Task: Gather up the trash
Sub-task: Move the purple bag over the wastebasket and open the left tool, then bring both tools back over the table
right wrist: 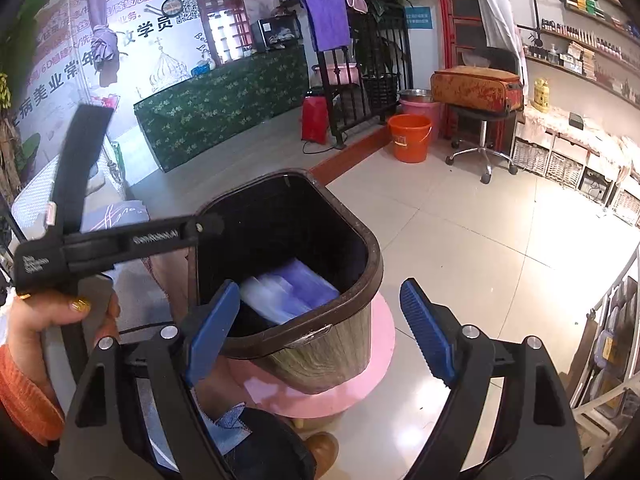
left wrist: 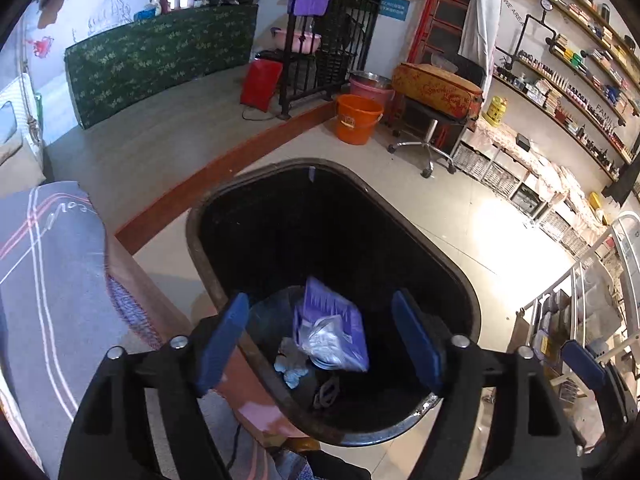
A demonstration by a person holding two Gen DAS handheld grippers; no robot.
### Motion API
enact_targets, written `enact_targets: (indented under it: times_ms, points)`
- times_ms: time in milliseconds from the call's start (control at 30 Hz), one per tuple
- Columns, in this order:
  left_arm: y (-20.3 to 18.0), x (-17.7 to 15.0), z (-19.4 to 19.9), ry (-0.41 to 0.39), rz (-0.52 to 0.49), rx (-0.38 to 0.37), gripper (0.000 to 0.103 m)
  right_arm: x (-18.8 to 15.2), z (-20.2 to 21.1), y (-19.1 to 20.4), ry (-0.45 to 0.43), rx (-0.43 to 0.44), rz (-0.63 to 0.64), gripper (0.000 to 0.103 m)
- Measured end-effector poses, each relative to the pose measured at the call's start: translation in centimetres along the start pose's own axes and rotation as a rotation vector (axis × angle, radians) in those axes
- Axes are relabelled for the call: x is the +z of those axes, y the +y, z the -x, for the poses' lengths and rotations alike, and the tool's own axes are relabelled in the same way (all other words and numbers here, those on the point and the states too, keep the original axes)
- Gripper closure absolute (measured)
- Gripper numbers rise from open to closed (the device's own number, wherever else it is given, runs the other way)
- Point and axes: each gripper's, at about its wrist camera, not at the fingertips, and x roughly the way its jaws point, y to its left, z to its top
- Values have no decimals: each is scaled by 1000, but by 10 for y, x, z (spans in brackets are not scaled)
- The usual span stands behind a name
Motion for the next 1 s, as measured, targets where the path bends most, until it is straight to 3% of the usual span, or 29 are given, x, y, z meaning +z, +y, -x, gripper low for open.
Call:
enact_targets:
  times_ms: [233, 567, 1000]
  points:
    - [22, -17, 35, -72, 82, 31, 23, 0, -3, 8, 3, 17, 13, 21]
    - [55, -46, 94, -96, 189, 75, 17, -6, -6, 32, 42, 43, 68, 15]
    - [135, -95, 170, -151, 315, 264, 13, -25, -2, 119, 99, 213, 202, 14]
